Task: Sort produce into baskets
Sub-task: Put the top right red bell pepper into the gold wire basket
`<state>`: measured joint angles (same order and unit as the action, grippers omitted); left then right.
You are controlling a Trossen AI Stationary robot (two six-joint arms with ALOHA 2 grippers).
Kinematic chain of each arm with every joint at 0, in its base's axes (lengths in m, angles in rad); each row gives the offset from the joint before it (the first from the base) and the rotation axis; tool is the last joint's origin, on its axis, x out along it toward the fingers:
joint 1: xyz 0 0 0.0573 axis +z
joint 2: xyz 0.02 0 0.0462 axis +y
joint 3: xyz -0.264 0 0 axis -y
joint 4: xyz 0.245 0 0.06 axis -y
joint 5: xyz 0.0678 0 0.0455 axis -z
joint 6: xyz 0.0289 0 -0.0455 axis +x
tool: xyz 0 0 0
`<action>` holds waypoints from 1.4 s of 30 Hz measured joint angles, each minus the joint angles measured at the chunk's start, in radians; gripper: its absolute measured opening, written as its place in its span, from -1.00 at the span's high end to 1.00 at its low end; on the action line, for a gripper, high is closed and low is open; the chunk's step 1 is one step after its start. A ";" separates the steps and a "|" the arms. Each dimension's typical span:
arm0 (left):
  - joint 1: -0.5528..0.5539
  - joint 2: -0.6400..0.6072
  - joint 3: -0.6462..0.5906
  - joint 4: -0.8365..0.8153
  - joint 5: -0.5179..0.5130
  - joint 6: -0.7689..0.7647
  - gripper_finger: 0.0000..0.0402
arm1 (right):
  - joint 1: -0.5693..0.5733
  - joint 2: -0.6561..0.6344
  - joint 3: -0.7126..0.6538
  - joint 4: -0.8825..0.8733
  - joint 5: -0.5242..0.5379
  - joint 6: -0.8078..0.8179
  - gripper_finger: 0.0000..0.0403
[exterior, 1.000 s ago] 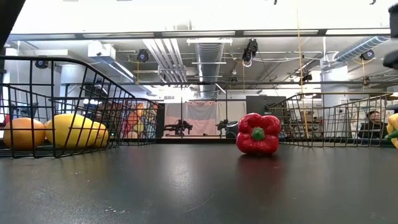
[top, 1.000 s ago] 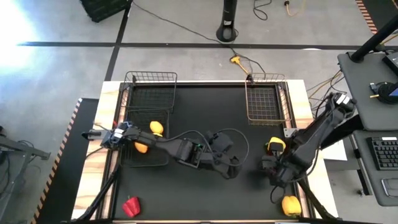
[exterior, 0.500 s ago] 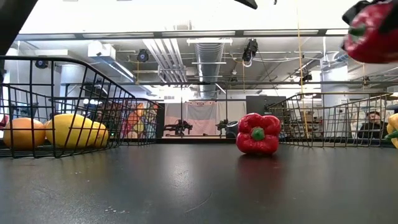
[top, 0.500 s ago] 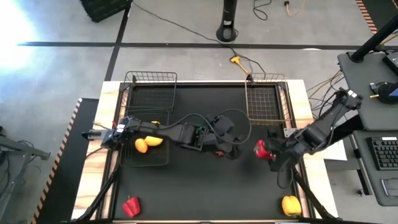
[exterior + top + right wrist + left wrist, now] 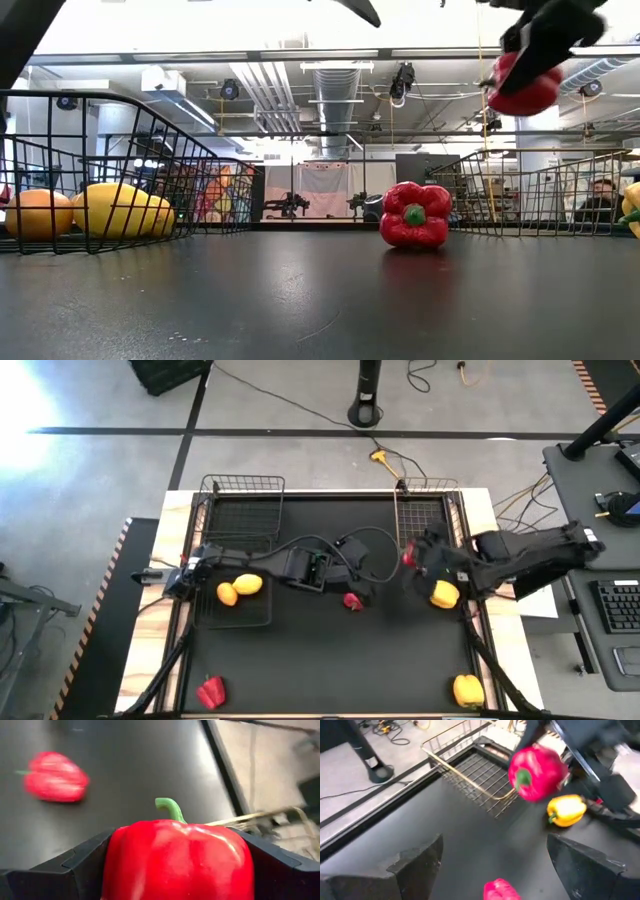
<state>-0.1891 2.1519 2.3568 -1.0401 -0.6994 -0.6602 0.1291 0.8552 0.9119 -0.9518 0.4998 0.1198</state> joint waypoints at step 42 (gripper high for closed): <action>-0.038 -0.041 -0.135 -0.422 -0.036 0.011 -0.69 | -1.014 0.323 0.062 0.124 -0.196 -0.074 -0.71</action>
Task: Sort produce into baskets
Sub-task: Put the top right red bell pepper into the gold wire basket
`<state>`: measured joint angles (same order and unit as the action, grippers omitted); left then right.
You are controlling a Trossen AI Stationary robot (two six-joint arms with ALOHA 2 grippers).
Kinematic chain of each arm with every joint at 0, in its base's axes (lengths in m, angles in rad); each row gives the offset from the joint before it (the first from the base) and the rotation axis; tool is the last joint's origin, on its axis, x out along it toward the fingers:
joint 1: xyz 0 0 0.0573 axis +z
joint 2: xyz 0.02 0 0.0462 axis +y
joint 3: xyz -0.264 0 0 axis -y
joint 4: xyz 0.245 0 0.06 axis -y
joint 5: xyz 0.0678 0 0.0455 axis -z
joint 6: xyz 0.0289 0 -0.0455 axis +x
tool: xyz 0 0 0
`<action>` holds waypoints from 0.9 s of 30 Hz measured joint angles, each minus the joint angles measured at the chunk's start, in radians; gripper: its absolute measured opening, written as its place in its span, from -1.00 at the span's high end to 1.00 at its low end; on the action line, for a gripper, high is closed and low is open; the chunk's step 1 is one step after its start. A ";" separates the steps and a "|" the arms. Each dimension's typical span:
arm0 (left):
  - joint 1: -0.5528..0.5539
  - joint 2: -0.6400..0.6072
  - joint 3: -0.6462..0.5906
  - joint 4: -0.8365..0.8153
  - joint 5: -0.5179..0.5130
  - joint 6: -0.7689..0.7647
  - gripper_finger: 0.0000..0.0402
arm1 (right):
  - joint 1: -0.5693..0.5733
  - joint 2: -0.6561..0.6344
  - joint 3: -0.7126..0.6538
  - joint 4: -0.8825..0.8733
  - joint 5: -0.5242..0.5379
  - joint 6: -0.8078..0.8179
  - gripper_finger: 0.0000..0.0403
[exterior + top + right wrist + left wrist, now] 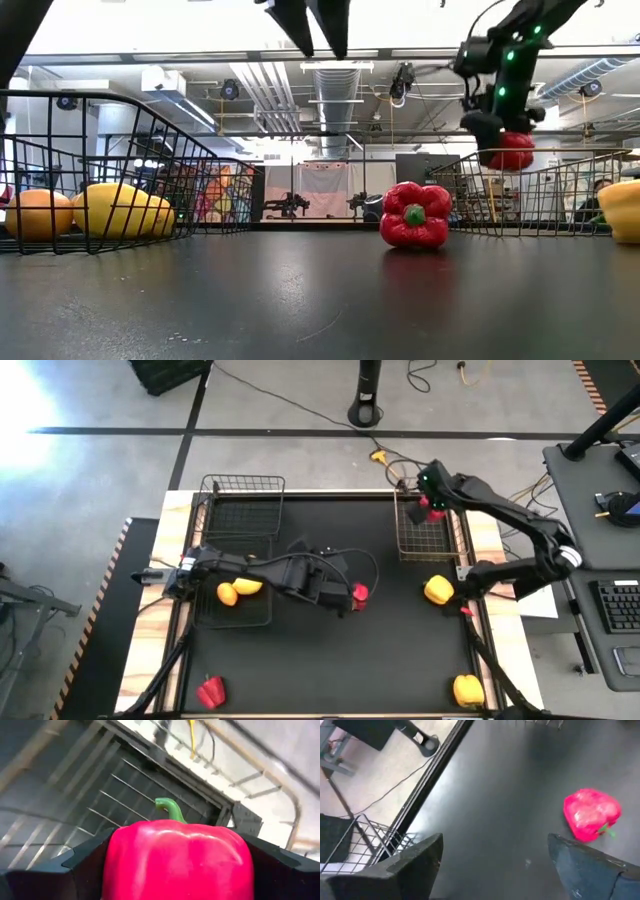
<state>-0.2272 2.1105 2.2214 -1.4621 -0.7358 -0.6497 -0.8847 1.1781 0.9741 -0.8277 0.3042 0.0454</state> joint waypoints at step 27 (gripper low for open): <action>-0.120 -0.001 0.032 -0.026 0.089 -0.064 -0.69 | -0.049 0.287 -0.043 -0.029 -0.148 -0.077 -0.86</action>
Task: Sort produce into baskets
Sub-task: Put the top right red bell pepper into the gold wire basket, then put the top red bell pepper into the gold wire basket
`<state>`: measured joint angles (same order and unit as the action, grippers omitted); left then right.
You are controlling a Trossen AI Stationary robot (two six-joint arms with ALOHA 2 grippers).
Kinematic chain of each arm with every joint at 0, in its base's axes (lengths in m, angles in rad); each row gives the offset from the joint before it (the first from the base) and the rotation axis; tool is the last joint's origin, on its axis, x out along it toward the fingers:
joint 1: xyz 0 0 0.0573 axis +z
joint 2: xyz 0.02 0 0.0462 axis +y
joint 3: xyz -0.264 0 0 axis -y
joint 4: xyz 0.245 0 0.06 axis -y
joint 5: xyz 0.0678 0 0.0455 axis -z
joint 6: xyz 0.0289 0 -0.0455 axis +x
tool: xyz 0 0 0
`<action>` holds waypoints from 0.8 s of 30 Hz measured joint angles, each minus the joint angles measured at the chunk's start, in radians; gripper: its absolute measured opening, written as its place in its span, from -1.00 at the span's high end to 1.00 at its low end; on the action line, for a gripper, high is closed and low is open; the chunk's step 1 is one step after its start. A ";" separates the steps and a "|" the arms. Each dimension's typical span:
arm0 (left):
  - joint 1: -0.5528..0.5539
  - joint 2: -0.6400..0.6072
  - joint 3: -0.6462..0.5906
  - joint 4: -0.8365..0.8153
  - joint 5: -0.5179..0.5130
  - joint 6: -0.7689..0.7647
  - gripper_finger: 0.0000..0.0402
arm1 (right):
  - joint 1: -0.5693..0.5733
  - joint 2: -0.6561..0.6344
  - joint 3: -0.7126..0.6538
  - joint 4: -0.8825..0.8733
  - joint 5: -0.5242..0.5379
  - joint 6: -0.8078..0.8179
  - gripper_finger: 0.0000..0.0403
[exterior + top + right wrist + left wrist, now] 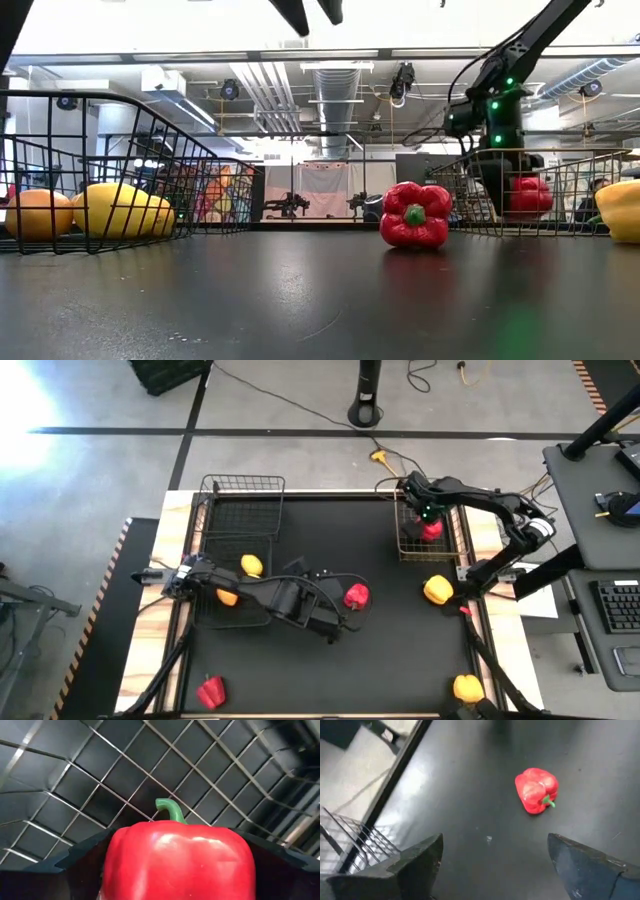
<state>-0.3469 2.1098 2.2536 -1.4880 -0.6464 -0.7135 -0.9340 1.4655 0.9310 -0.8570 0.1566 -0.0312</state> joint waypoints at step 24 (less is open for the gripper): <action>-0.028 -0.007 0.101 0.013 -0.080 0.071 -0.69 | 0.030 -0.173 -0.005 -0.013 0.004 -0.015 -0.99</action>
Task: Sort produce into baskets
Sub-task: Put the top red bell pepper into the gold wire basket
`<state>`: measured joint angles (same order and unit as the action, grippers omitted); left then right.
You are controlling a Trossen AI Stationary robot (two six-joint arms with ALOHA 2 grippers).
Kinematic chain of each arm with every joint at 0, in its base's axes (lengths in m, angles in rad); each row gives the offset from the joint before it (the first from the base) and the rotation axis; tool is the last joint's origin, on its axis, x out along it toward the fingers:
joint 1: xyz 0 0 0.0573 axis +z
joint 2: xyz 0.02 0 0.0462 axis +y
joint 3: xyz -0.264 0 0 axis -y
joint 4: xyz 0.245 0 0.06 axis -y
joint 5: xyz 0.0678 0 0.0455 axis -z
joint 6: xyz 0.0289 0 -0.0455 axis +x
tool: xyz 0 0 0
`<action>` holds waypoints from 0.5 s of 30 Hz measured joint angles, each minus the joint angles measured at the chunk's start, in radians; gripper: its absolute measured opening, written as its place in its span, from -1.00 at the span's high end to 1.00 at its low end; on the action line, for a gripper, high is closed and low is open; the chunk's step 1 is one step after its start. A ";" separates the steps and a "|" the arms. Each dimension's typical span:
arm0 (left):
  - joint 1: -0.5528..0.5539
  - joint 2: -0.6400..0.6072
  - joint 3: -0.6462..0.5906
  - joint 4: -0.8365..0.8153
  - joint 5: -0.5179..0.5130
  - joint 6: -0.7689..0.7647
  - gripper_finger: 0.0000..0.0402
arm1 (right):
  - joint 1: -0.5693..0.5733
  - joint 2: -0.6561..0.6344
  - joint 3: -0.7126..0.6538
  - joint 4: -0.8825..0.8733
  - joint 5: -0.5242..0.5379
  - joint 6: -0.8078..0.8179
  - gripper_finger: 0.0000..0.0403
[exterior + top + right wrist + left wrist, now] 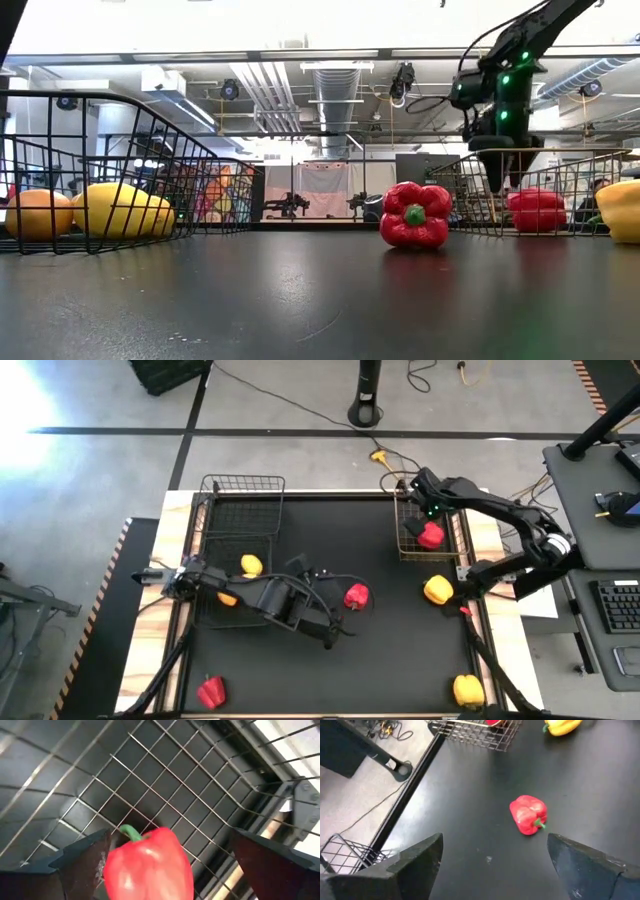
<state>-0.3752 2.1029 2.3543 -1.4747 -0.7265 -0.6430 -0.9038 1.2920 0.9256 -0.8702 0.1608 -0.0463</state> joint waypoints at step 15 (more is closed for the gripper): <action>-0.035 0.026 0.000 0.009 -0.137 -0.037 -0.69 | 0.433 -0.432 -0.003 0.061 -0.201 0.032 -0.99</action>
<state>-0.4099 2.1290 2.3539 -1.4657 -0.8631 -0.6798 -0.4704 0.8603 0.9226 -0.8095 -0.0401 -0.0142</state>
